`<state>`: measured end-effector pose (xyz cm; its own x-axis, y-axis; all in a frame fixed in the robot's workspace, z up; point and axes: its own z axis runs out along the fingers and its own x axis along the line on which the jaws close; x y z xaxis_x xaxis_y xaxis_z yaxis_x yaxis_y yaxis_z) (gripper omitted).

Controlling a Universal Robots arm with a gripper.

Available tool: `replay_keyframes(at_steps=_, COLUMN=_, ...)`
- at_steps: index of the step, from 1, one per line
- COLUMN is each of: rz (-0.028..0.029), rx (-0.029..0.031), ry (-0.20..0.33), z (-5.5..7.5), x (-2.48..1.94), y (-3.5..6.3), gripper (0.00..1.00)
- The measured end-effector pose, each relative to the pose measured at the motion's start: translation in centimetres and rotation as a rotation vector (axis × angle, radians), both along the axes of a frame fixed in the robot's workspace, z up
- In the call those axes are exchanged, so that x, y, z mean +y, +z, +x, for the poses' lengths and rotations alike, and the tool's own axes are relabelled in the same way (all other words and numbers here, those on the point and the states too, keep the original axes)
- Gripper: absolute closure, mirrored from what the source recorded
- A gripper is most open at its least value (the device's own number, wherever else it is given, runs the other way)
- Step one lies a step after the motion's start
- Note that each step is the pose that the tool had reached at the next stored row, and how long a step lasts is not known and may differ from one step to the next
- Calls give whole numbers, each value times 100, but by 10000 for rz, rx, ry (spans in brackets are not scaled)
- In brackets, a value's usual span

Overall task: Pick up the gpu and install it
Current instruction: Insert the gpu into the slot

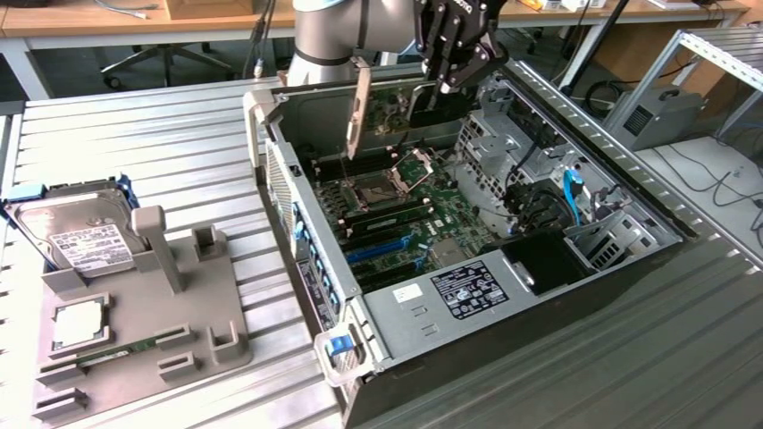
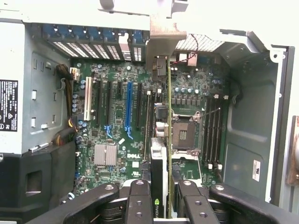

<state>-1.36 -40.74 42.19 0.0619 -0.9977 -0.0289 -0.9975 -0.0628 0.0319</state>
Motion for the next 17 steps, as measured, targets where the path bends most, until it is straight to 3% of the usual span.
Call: replay_keyframes(at_steps=17, rz=0, rx=0, ry=2, z=-69, x=-2, y=-1, gripper=73)
